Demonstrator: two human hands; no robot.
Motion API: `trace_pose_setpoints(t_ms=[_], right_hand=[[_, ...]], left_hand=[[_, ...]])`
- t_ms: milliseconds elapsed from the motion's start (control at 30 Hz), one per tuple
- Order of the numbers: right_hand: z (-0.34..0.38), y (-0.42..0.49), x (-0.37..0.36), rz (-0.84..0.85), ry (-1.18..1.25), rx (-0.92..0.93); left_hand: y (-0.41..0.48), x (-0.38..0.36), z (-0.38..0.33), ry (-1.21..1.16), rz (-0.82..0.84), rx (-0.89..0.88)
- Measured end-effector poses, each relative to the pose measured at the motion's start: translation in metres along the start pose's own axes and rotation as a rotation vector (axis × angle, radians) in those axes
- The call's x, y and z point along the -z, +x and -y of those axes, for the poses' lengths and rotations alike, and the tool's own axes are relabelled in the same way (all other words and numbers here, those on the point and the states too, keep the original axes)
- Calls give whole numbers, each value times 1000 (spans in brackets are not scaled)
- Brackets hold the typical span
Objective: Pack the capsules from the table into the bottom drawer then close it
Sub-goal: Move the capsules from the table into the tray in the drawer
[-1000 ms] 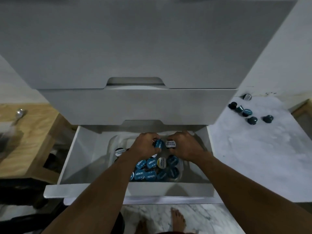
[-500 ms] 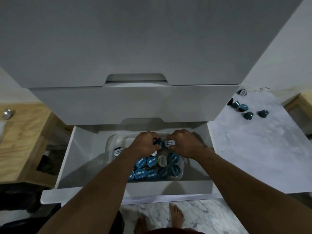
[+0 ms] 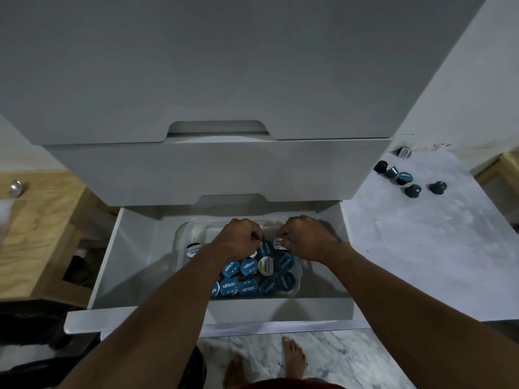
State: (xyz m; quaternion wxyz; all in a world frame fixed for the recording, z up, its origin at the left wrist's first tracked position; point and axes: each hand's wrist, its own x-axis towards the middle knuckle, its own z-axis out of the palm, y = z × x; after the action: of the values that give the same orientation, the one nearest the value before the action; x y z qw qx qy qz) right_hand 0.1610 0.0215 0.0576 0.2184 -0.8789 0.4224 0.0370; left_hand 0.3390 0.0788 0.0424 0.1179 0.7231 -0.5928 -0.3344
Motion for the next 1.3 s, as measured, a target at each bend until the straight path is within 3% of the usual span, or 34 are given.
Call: trace_pose_setpoints(t_ms=[267, 967, 1100, 1300], right_hand=[[0, 1, 0, 11, -15, 16], [-6, -15, 10, -33, -7, 118], [2, -36, 21, -120, 27, 70], [8, -86, 38, -402, 23, 13]], left_hand=[[-3, 0, -2, 43, -37, 2], [-45, -2, -28, 183, -382, 41], [-65, 4, -37, 257, -474, 43], [-96, 11, -67, 336, -588, -133]])
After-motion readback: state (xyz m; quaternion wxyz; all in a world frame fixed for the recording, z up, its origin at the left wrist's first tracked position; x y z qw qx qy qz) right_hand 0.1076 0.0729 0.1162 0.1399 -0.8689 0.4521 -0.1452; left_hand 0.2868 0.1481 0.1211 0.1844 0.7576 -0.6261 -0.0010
